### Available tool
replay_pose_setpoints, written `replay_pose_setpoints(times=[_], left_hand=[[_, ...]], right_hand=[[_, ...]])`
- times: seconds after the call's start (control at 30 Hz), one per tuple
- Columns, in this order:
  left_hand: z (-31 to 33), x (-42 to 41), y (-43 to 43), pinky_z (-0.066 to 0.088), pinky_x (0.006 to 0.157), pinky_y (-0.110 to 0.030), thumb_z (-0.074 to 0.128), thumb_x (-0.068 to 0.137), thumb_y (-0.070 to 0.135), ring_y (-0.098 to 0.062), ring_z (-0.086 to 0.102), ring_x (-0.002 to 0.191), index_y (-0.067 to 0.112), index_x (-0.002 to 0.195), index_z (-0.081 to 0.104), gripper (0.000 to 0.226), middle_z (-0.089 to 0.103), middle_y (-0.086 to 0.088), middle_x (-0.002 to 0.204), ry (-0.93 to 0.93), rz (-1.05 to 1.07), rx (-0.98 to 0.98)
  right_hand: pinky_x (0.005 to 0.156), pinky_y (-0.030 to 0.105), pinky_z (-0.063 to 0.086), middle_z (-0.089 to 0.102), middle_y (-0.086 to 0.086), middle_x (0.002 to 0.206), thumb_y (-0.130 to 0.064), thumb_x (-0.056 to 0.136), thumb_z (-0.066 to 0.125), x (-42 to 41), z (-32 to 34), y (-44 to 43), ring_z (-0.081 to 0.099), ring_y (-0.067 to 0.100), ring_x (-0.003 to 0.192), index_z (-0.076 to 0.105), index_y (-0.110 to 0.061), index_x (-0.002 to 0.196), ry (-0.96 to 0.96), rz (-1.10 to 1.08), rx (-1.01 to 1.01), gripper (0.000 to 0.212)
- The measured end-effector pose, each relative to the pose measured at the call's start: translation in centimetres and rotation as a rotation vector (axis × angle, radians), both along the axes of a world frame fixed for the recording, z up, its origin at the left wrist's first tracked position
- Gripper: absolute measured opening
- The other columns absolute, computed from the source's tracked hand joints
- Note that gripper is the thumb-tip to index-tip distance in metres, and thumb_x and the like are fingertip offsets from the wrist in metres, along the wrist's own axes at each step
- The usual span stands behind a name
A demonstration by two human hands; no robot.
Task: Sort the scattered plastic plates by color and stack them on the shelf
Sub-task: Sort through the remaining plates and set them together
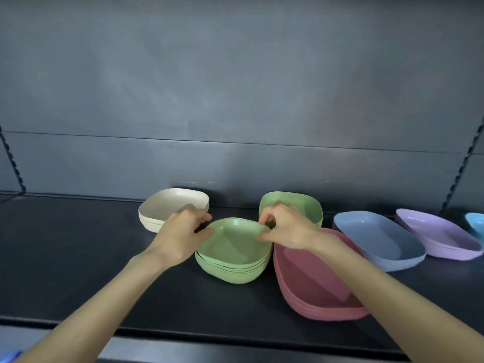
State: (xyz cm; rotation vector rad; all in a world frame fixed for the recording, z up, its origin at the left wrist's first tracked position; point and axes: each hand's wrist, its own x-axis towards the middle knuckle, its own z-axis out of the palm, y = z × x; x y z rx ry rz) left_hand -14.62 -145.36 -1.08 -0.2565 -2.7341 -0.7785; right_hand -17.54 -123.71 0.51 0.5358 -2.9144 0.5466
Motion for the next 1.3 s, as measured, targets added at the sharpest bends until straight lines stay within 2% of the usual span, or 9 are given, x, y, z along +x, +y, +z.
replay_pose_setpoints(times=[0.07, 0.13, 0.2, 0.33, 0.53, 0.77, 1.0, 1.13, 1.3], left_hand=[[0.7, 0.2, 0.5, 0.039, 0.082, -0.025, 0.063, 0.088, 0.027, -0.02, 0.055, 0.099, 0.014, 0.109, 0.065, 0.024, 0.056, 0.002, 0.102, 0.115, 0.016, 0.017], [1.9, 0.3, 1.6, 0.035, 0.082, -0.018, 0.064, 0.087, 0.026, -0.018, 0.056, 0.103, 0.013, 0.112, 0.064, 0.028, 0.06, 0.0, 0.105, 0.203, -0.038, 0.03], [3.4, 0.4, 3.0, 0.034, 0.084, -0.015, 0.064, 0.087, 0.027, -0.017, 0.057, 0.108, 0.013, 0.116, 0.063, 0.032, 0.062, -0.001, 0.113, 0.245, -0.091, 0.004], [6.4, 0.3, 6.7, 0.036, 0.102, -0.032, 0.061, 0.088, 0.033, -0.018, 0.05, 0.121, 0.017, 0.125, 0.057, 0.04, 0.057, 0.001, 0.127, 0.33, -0.177, -0.07], [9.8, 0.8, 15.3, 0.032, 0.106, -0.039, 0.058, 0.088, 0.04, -0.02, 0.043, 0.126, 0.02, 0.134, 0.048, 0.051, 0.051, 0.001, 0.133, 0.444, -0.349, -0.204], [10.2, 2.9, 27.7, 0.023, 0.105, -0.033, 0.051, 0.089, 0.05, -0.017, 0.032, 0.131, 0.027, 0.142, 0.033, 0.061, 0.04, 0.006, 0.142, 0.46, -0.494, -0.352], [8.7, 6.9, 42.4, 0.025, 0.103, -0.033, 0.05, 0.089, 0.05, -0.018, 0.033, 0.13, 0.026, 0.141, 0.032, 0.06, 0.043, 0.004, 0.139, 0.442, -0.587, -0.355], [7.1, 9.2, 50.6, 0.022, 0.104, -0.031, 0.048, 0.09, 0.049, -0.017, 0.034, 0.128, 0.026, 0.139, 0.033, 0.057, 0.045, 0.005, 0.135, 0.428, -0.649, -0.33], [7.6, 9.7, 57.8, 0.02, 0.105, -0.031, 0.047, 0.09, 0.051, -0.017, 0.034, 0.127, 0.027, 0.14, 0.032, 0.057, 0.047, 0.005, 0.13, 0.419, -0.664, -0.32]], right_hand=[[0.082, 0.025, 0.041, 0.057, 0.0, 0.104, -0.026, 0.08, 0.07, 0.3, 0.5, 0.7, 0.053, 0.017, 0.099, 0.064, -0.014, 0.104, 0.029, -0.003, -0.078, 0.028], [0.086, 0.023, 0.036, 0.055, 0.001, 0.112, -0.028, 0.082, 0.069, 0.4, 1.4, 1.8, 0.051, 0.017, 0.108, 0.061, -0.016, 0.109, 0.083, -0.026, -0.123, 0.03], [0.091, 0.026, 0.037, 0.055, 0.001, 0.116, -0.029, 0.083, 0.068, 0.6, 2.5, 3.3, 0.05, 0.018, 0.112, 0.059, -0.018, 0.109, 0.13, -0.04, -0.135, 0.03], [0.092, 0.025, 0.037, 0.054, 0.001, 0.125, -0.025, 0.085, 0.066, 1.7, 5.5, 7.4, 0.049, 0.019, 0.118, 0.057, -0.014, 0.117, 0.227, -0.092, -0.112, 0.035], [0.097, 0.032, 0.04, 0.052, 0.003, 0.13, -0.026, 0.086, 0.064, 5.6, 8.6, 16.6, 0.048, 0.023, 0.119, 0.054, -0.014, 0.122, 0.334, -0.28, -0.061, 0.039], [0.094, 0.038, 0.043, 0.052, 0.008, 0.124, -0.027, 0.083, 0.067, 12.3, 8.8, 30.0, 0.051, 0.028, 0.113, 0.052, -0.013, 0.123, 0.326, -0.522, 0.039, 0.046], [0.093, 0.031, 0.04, 0.05, 0.004, 0.126, -0.032, 0.085, 0.065, 19.6, 7.4, 43.6, 0.047, 0.023, 0.12, 0.047, -0.018, 0.131, 0.26, -0.639, 0.062, 0.051], [0.083, 0.03, 0.04, 0.049, 0.001, 0.106, -0.031, 0.084, 0.066, 22.6, 6.7, 50.9, 0.053, 0.025, 0.105, 0.051, -0.015, 0.125, 0.253, -0.681, 0.112, 0.046], [0.076, 0.03, 0.035, 0.047, 0.0, 0.102, -0.03, 0.085, 0.065, 23.7, 7.3, 58.2, 0.044, 0.021, 0.094, 0.051, -0.014, 0.122, 0.244, -0.709, 0.153, 0.043]])
